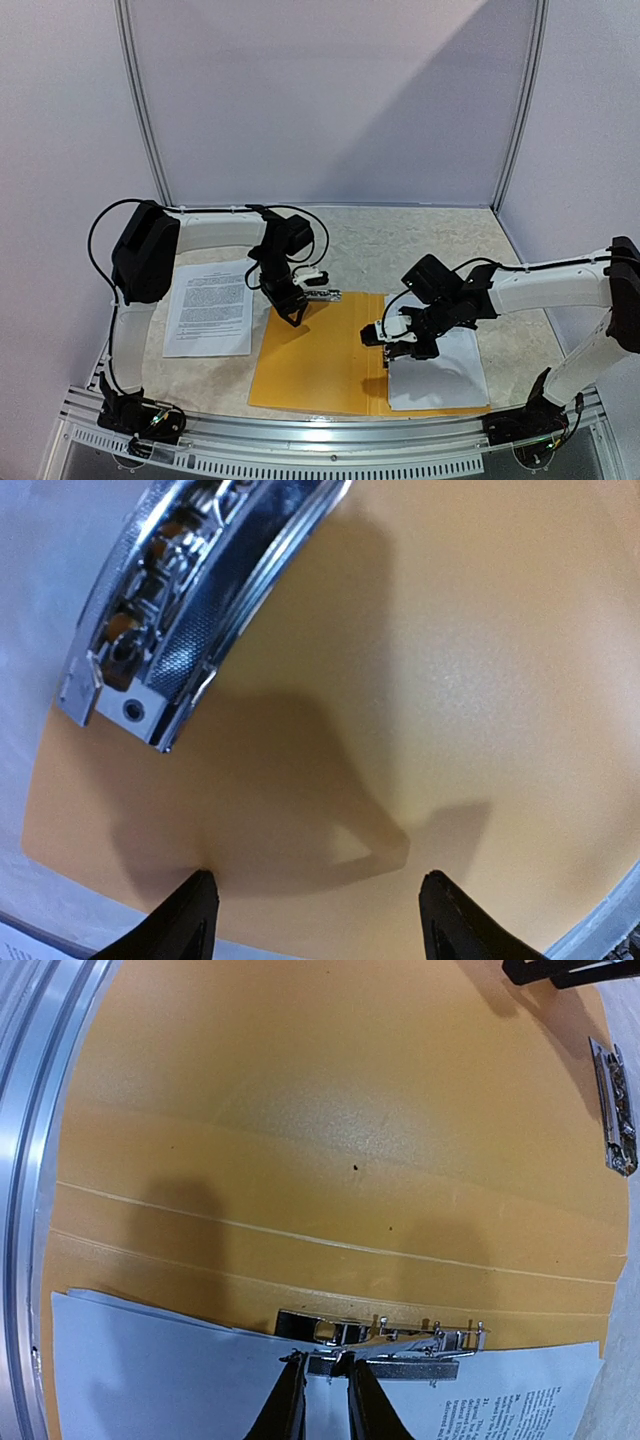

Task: Put the files into the folder
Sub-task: Clamp the file in the folder with some files.

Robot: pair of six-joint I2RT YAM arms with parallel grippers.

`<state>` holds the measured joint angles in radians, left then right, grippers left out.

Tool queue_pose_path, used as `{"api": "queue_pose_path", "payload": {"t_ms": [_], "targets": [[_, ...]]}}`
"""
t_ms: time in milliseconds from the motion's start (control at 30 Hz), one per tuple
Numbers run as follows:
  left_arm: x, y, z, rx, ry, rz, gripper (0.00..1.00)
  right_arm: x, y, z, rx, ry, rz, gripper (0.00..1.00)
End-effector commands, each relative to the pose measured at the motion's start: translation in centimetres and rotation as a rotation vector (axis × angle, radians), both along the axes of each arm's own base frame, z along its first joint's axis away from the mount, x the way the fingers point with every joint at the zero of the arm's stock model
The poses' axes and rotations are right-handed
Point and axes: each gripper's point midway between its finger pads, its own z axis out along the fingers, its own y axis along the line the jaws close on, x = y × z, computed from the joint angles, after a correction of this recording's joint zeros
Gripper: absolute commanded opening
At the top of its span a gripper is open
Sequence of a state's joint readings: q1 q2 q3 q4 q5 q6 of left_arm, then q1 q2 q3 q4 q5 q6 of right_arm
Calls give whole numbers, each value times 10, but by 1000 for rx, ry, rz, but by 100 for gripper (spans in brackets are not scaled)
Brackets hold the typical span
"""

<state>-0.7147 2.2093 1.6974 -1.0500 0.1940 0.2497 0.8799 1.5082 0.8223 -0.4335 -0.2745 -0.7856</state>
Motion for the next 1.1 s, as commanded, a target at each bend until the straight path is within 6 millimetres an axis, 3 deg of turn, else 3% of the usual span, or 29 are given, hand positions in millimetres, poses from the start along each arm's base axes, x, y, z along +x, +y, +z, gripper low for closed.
{"api": "queue_pose_path", "payload": {"t_ms": [0,267,433,567,733,833,933,1067], "targets": [[-3,-13,18,-33,13,-2,71,-20,-9,-16,-66,39,60,16],[3,-21,51,-68,-8,4,71,-10,-5,-18,-88,6,36,16],[-4,-49,63,-146,10,-18,71,-1,6,-7,-49,-10,5,16],[-15,-61,56,-149,38,-44,71,7,11,3,-32,-25,-41,16],[-25,-66,54,-151,51,-62,71,21,30,42,95,-57,-102,17],[-30,-65,48,-140,63,-65,71,33,31,58,145,-43,-178,17],[-36,-61,36,-122,80,-63,71,51,16,55,126,-25,-285,17],[-40,-60,24,-109,93,-61,71,73,3,35,34,-51,-398,17]]}}
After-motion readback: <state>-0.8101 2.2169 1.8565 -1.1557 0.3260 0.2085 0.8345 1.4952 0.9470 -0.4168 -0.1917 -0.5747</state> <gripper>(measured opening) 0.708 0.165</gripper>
